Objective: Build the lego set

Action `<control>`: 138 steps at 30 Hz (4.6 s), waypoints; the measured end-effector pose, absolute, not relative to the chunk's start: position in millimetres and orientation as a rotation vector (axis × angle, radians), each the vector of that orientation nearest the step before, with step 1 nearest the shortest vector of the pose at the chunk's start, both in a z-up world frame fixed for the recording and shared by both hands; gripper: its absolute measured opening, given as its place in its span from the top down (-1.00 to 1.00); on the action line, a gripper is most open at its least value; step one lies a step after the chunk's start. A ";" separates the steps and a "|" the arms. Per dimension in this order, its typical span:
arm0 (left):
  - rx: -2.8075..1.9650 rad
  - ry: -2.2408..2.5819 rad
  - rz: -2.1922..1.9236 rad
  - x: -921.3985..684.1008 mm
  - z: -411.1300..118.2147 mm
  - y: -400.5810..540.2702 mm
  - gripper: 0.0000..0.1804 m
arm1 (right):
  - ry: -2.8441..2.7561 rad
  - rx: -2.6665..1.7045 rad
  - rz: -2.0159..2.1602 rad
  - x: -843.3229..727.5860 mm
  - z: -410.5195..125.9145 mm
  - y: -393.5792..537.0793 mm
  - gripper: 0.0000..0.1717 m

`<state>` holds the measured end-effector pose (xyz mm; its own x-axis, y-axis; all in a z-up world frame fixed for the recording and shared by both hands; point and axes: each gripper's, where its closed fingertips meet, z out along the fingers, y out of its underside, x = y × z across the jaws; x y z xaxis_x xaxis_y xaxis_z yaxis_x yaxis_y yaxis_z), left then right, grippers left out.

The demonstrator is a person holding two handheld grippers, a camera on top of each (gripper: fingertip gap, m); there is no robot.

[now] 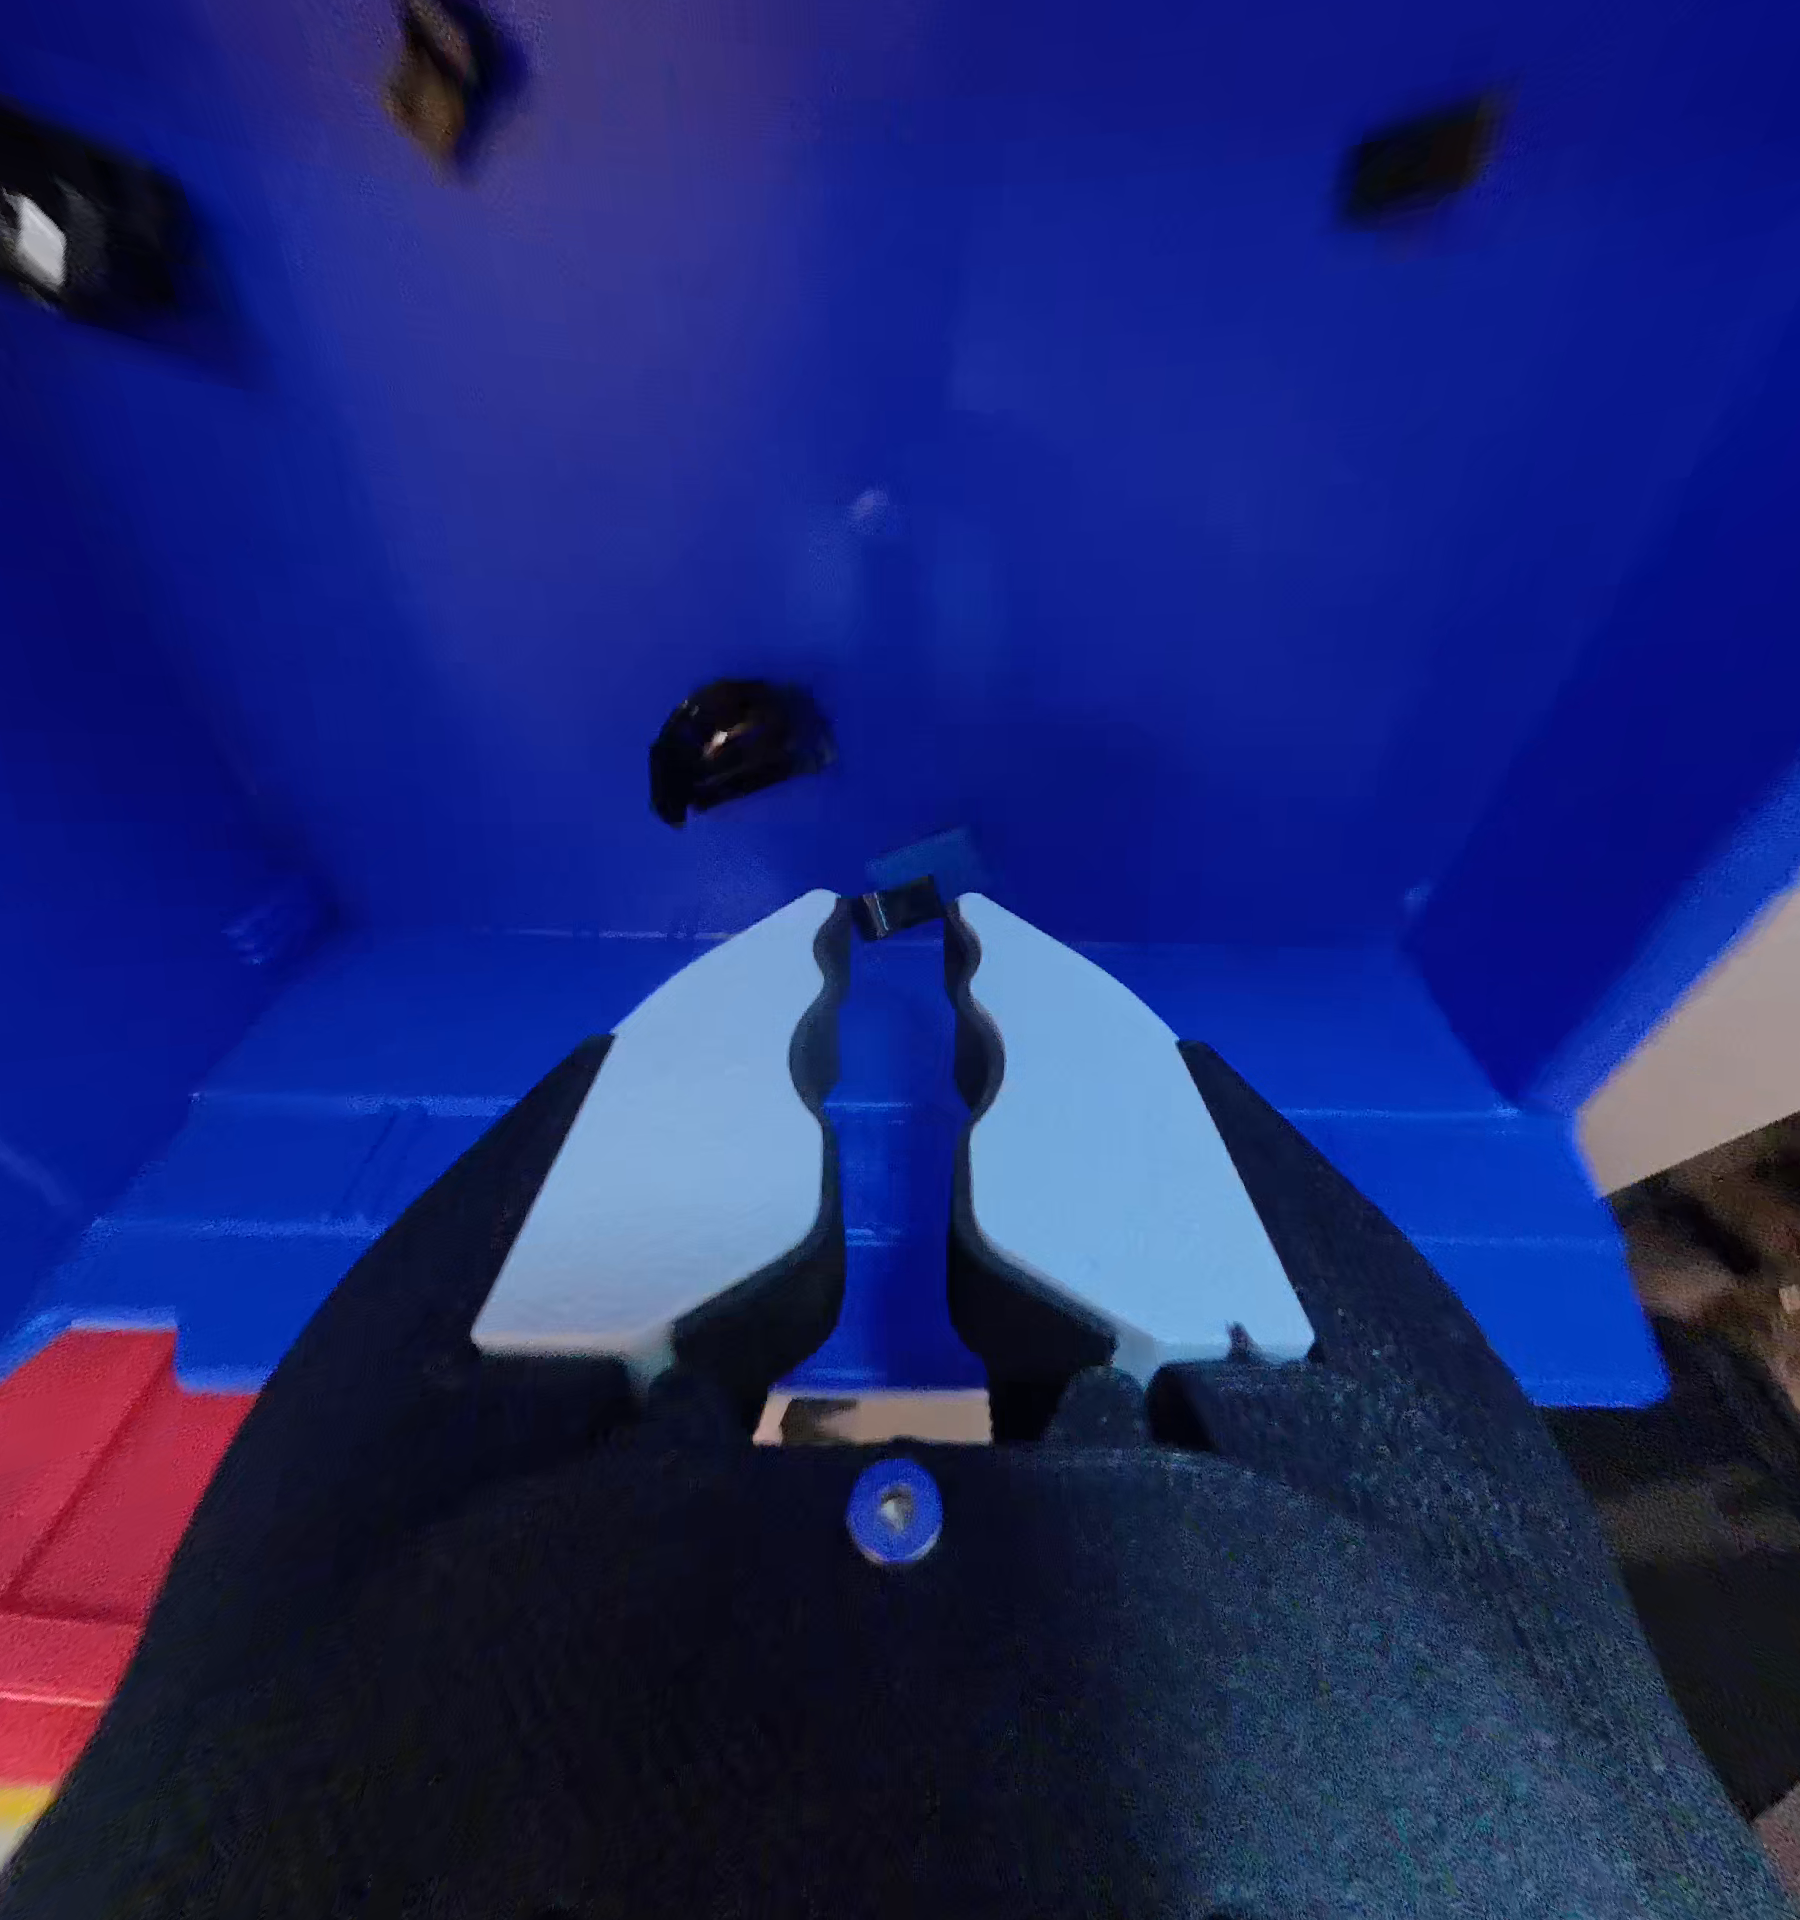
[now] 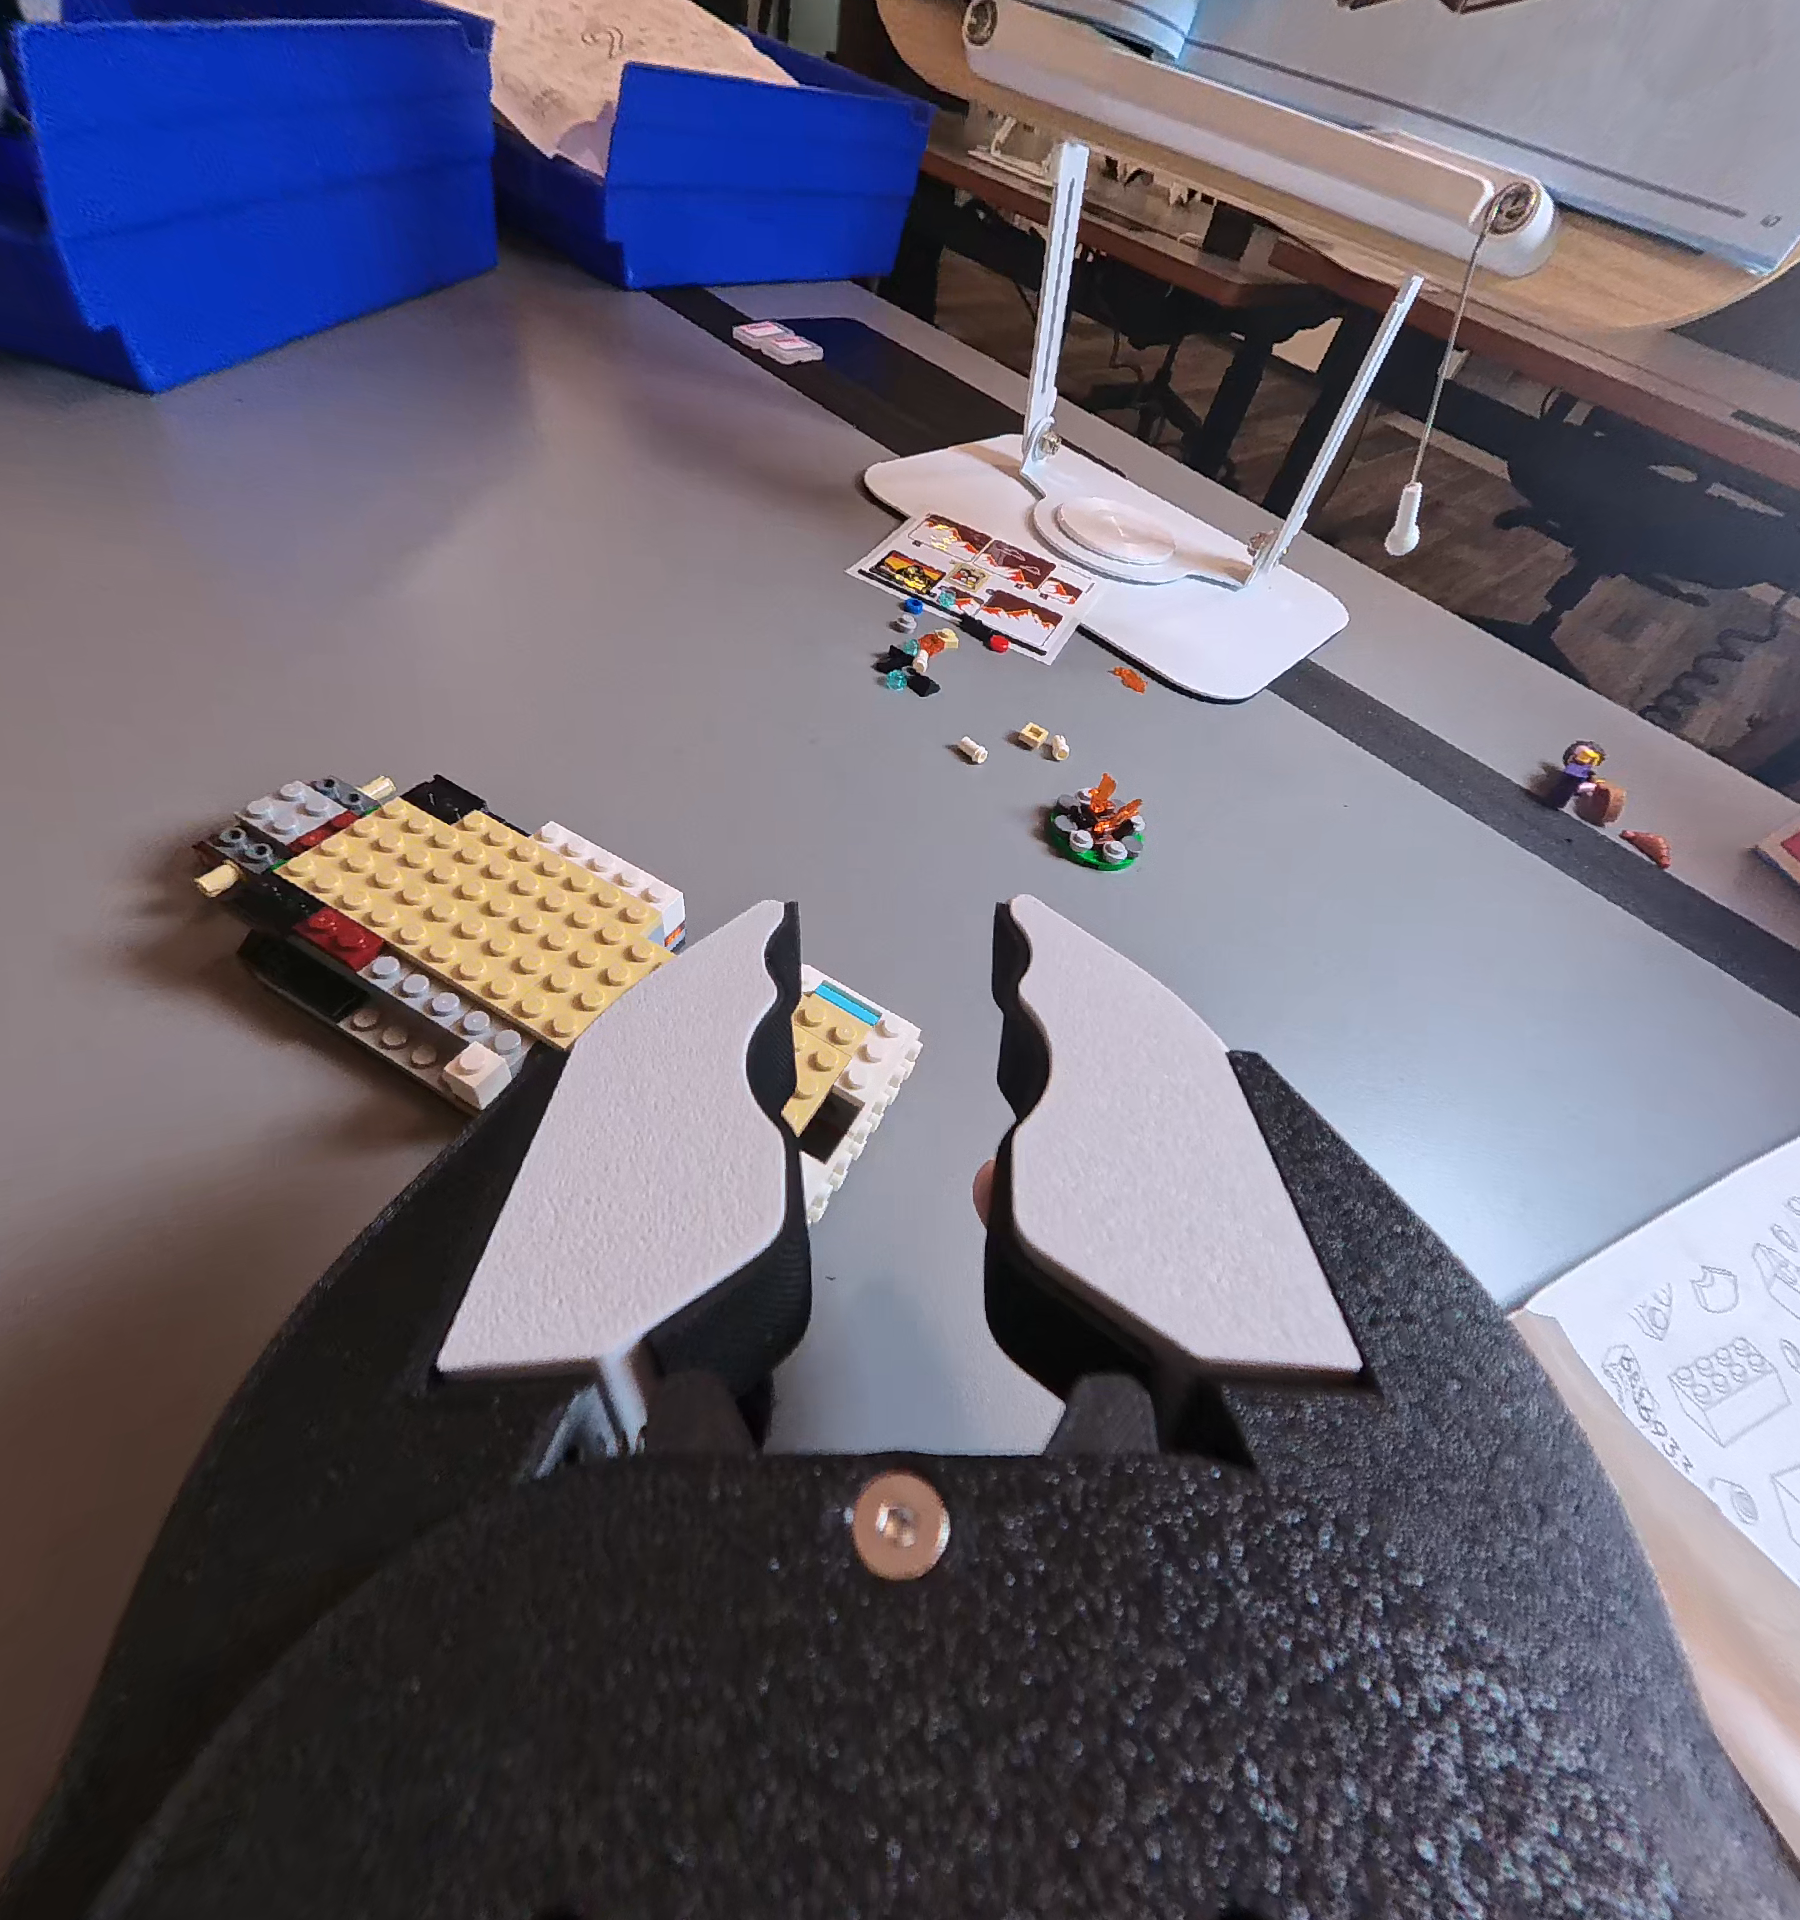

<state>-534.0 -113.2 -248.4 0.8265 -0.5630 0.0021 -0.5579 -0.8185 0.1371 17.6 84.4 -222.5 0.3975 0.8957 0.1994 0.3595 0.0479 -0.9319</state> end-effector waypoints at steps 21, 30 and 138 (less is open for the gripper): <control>2.825 -1.652 2.877 -80.3 -76.8 -38.6 0.82 | -1.406 -0.780 0.617 -60.7 -91.9 -24.1 0.62; 2.772 -1.595 2.853 -51.6 -87.9 -28.7 0.82 | -1.411 -0.709 0.537 -68.0 -90.9 -27.9 0.87; 2.622 -2.731 1.330 -30.1 -181.5 -17.3 0.82 | -1.944 -0.655 0.322 -42.4 -176.4 -21.7 0.84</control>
